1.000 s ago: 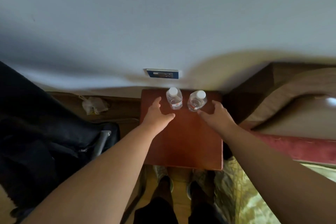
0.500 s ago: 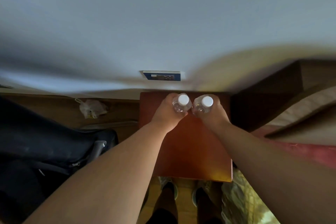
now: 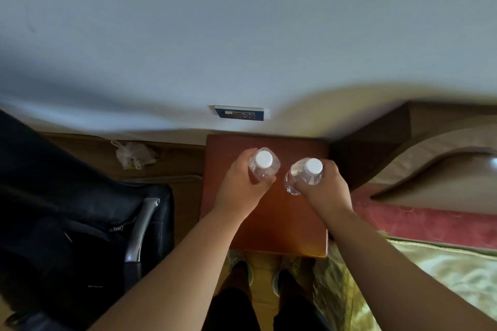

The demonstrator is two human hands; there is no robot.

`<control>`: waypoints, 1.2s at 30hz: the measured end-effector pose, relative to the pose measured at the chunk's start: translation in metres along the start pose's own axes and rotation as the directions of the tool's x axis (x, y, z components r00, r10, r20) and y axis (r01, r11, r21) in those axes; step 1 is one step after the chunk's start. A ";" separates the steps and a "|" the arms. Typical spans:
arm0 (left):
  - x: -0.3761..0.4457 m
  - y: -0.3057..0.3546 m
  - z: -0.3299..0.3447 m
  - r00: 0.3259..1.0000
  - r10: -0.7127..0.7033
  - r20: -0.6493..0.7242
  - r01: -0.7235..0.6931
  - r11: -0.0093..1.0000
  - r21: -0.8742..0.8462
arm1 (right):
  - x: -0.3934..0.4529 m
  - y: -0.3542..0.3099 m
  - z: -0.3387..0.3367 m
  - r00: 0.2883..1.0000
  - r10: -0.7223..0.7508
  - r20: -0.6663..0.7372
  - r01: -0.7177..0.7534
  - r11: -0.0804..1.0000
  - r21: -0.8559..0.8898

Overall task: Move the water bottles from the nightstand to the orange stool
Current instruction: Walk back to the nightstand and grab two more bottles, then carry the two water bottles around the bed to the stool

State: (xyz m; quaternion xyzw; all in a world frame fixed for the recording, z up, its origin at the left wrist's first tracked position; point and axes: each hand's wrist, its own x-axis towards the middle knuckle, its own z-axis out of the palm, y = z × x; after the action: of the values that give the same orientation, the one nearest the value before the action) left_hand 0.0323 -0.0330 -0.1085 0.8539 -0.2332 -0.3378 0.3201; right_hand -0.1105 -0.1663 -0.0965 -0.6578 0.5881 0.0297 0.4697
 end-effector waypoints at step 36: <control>-0.314 0.244 -0.334 0.782 0.416 -0.465 -0.425 0.900 0.090 | -0.335 -0.270 -0.201 0.548 -0.818 -0.175 0.822 0.565 -0.065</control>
State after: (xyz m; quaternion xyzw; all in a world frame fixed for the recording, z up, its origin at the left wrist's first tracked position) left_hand 0.0217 0.1223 0.3869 0.8332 -0.3289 -0.0413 0.4426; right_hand -0.0995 -0.0838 0.3710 -0.8498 0.2548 -0.2609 0.3805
